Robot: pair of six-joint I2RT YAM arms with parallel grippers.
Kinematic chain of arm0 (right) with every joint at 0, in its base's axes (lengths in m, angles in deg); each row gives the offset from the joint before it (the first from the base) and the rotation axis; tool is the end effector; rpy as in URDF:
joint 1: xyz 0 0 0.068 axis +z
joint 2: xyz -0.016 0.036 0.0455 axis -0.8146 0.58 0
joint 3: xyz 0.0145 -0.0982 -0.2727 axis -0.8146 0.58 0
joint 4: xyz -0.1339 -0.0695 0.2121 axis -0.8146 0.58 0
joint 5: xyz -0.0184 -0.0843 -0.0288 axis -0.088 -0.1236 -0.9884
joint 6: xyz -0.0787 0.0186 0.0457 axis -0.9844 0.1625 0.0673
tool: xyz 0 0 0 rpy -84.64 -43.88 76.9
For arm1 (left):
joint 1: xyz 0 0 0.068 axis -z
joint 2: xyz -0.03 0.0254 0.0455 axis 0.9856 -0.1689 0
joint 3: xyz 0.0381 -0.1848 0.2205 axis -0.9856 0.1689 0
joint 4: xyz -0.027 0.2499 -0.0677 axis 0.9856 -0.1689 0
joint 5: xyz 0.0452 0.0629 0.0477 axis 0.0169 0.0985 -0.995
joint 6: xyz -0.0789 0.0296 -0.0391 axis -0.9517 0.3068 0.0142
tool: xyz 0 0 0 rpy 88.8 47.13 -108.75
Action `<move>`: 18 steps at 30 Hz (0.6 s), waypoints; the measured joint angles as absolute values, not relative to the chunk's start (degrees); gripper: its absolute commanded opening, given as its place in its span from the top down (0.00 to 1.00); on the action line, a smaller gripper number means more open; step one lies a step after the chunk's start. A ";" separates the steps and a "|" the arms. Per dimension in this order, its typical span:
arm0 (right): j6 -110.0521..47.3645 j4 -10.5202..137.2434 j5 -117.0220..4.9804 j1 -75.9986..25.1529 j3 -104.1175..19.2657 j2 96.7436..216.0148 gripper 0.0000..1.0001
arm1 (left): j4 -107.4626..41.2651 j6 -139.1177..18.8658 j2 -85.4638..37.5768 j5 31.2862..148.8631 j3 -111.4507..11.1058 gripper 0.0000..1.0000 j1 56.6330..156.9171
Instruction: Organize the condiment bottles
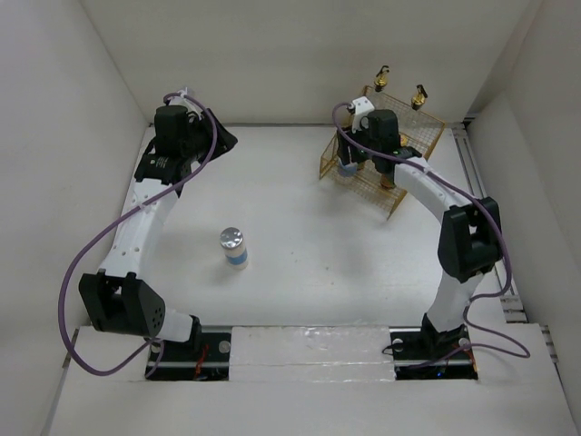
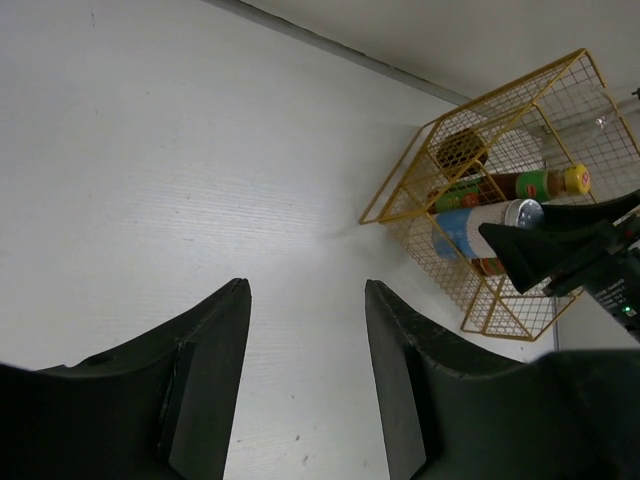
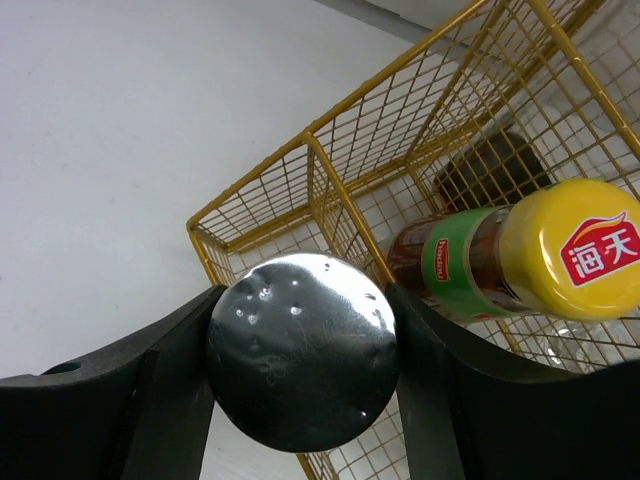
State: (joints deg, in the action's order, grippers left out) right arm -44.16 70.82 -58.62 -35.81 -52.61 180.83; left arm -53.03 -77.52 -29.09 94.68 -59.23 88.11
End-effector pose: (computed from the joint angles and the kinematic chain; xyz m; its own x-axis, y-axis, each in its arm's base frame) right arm 0.4564 0.1626 0.2861 -0.3977 -0.2448 -0.8842 -0.4376 0.8977 -0.0518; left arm 0.3594 -0.0682 0.4086 -0.4220 -0.4187 -0.8041 0.1590 0.8390 -0.5204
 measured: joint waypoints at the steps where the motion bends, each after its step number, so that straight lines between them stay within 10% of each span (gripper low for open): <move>1: -43.92 70.58 -58.62 -35.76 -52.61 180.75 0.40 | -53.05 -77.52 -29.09 94.65 -59.23 0.54 88.11; 6: -43.41 70.49 -58.08 -35.59 -52.22 180.51 0.00 | -53.05 -77.52 -29.09 94.63 -59.23 0.50 88.11; 12: -43.33 70.93 -59.00 -33.93 -50.60 175.02 0.00 | -53.07 -77.47 -29.11 94.61 -59.26 0.41 88.11; 18: -43.50 67.76 -58.21 -24.05 -43.61 161.82 0.28 | -53.40 -77.50 -30.21 94.35 -61.53 0.40 88.11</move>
